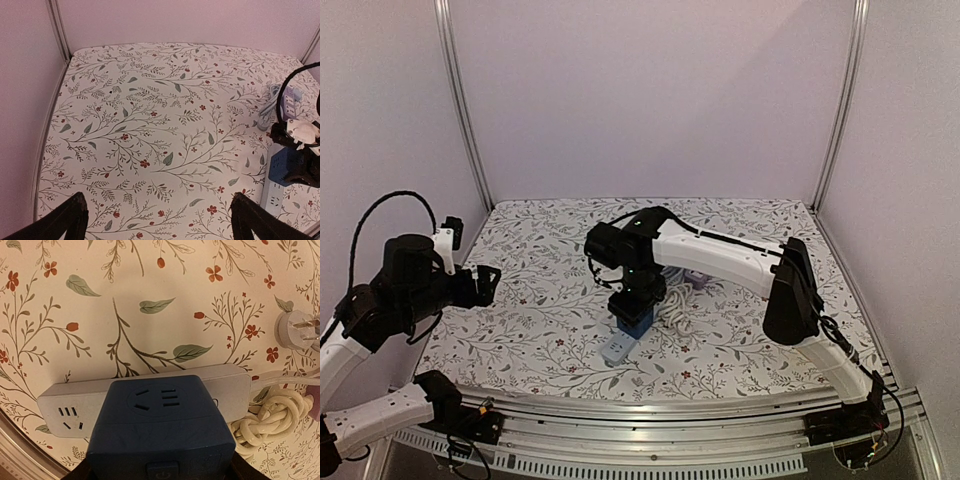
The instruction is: Insert the plug
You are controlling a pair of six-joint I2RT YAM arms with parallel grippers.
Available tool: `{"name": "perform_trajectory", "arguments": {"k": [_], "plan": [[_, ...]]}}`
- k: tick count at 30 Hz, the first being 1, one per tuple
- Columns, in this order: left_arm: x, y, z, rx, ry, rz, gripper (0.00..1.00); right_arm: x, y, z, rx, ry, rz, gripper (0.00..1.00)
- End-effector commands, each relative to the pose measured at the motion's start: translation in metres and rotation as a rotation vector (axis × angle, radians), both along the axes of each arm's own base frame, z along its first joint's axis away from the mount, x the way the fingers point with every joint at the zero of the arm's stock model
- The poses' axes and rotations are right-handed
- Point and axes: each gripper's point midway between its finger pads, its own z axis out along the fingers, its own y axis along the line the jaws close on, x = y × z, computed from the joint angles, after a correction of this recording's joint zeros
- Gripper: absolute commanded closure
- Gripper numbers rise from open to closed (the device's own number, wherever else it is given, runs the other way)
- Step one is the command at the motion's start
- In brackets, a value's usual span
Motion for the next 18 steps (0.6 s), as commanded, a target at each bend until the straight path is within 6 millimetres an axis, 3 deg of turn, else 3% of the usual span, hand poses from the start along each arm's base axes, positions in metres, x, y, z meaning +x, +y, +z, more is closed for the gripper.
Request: {"name": "perform_trajectory", "arguments": {"k": [1, 8, 18], "plan": [[0.002, 0.002, -0.005, 0.005, 0.005, 0.002, 0.00, -0.018, -0.086, -0.096, -0.378, 0.216, -0.096, 1.00], [0.003, 0.003, -0.005, 0.004, 0.008, 0.009, 0.01, -0.017, -0.098, -0.113, -0.377, 0.275, -0.190, 1.00], [0.002, 0.005, -0.003, 0.003, -0.001, 0.012, 0.00, -0.013, -0.106, -0.108, -0.399, 0.247, -0.235, 1.00]]}}
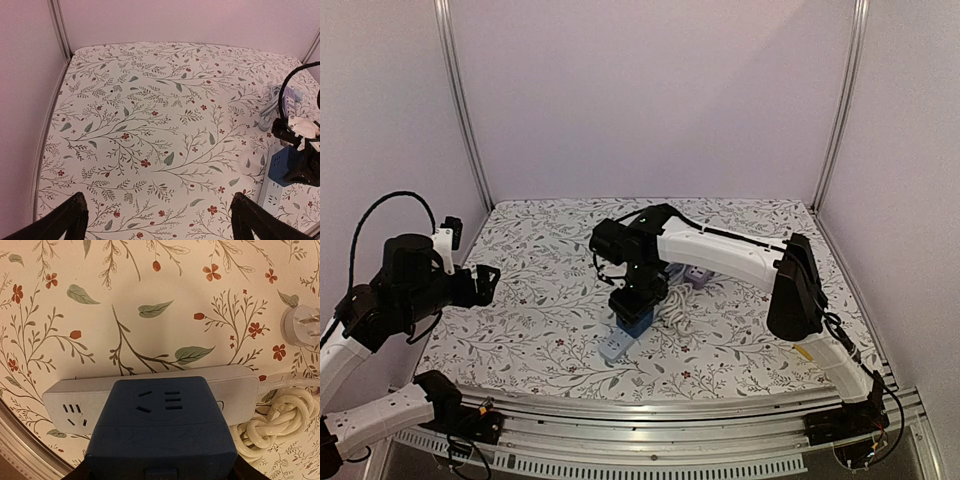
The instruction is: Insert the plug
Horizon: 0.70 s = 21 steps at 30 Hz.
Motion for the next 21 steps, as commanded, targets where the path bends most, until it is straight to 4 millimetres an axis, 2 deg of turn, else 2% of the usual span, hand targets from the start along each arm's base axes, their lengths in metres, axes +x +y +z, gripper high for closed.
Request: {"name": "perform_trajectory", "arguments": {"k": [1, 4, 6, 8, 14, 21], "plan": [[0.002, 0.003, -0.002, 0.008, -0.007, 0.007, 0.00, -0.015, -0.103, -0.100, -0.428, 0.206, -0.132, 1.00], [0.002, 0.004, -0.002, 0.010, -0.009, 0.011, 0.00, -0.012, -0.097, -0.091, -0.446, 0.131, -0.018, 1.00], [0.002, 0.004, -0.002, 0.010, -0.009, 0.012, 0.01, -0.009, -0.099, -0.083, -0.482, 0.086, 0.043, 1.00], [0.002, 0.004, -0.001, 0.010, -0.011, 0.013, 0.00, -0.009, -0.103, -0.083, -0.511, 0.089, 0.066, 1.00], [0.000, 0.004, 0.000, 0.005, -0.015, 0.008, 0.00, -0.012, -0.113, -0.083, -0.560, 0.092, 0.057, 1.00], [0.000, 0.003, 0.000, 0.002, -0.013, 0.004, 0.00, -0.017, -0.110, -0.078, -0.537, 0.113, 0.014, 0.97]]}}
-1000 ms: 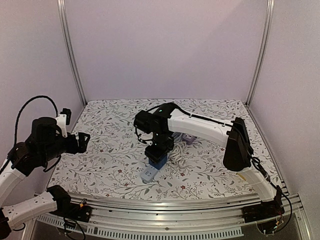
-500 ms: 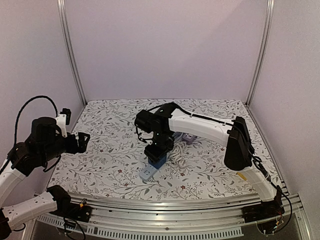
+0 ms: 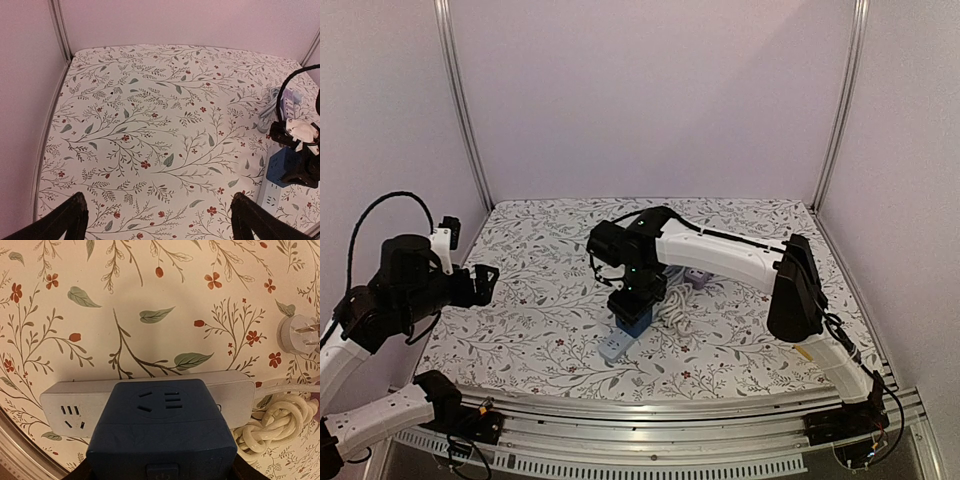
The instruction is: Insert the plug
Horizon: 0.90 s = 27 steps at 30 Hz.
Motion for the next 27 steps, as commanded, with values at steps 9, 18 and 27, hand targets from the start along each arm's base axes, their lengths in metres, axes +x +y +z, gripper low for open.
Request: {"name": "perform_trajectory", "arguments": {"k": [9, 18, 27], "plan": [[0.000, -0.001, -0.002, 0.000, -0.001, -0.011, 0.00, -0.018, -0.100, -0.059, -0.449, 0.137, -0.068, 0.71], [0.001, -0.003, -0.003, 0.000, 0.007, -0.020, 0.01, -0.011, -0.080, -0.008, -0.296, 0.080, -0.094, 0.12], [0.001, -0.004, -0.004, -0.001, 0.010, -0.026, 0.00, -0.008, -0.063, 0.032, -0.167, 0.050, -0.136, 0.01]]}}
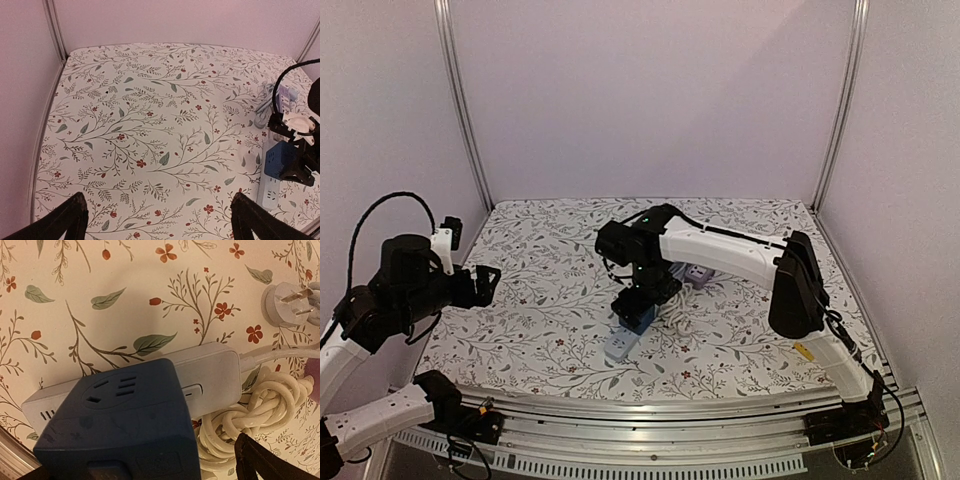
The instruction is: Insert the plug
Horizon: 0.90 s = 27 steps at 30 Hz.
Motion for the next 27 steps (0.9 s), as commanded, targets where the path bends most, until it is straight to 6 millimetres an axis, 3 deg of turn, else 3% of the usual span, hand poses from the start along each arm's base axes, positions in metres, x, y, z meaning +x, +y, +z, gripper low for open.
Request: {"name": "perform_trajectory", "arguments": {"k": [1, 10, 17, 27], "plan": [[0.002, 0.000, -0.003, 0.007, 0.004, -0.003, 0.00, -0.017, -0.041, 0.031, -0.108, 0.063, -0.048, 0.01], [0.002, -0.001, -0.004, 0.006, 0.006, -0.006, 0.00, -0.022, -0.028, 0.062, 0.017, 0.062, -0.045, 0.01], [0.002, -0.002, -0.004, 0.004, 0.008, -0.011, 0.00, -0.011, -0.026, 0.094, 0.086, -0.031, -0.056, 0.01], [0.002, 0.001, -0.004, 0.008, 0.004, 0.005, 0.00, 0.009, -0.061, 0.117, 0.031, -0.156, -0.081, 0.01]]}}
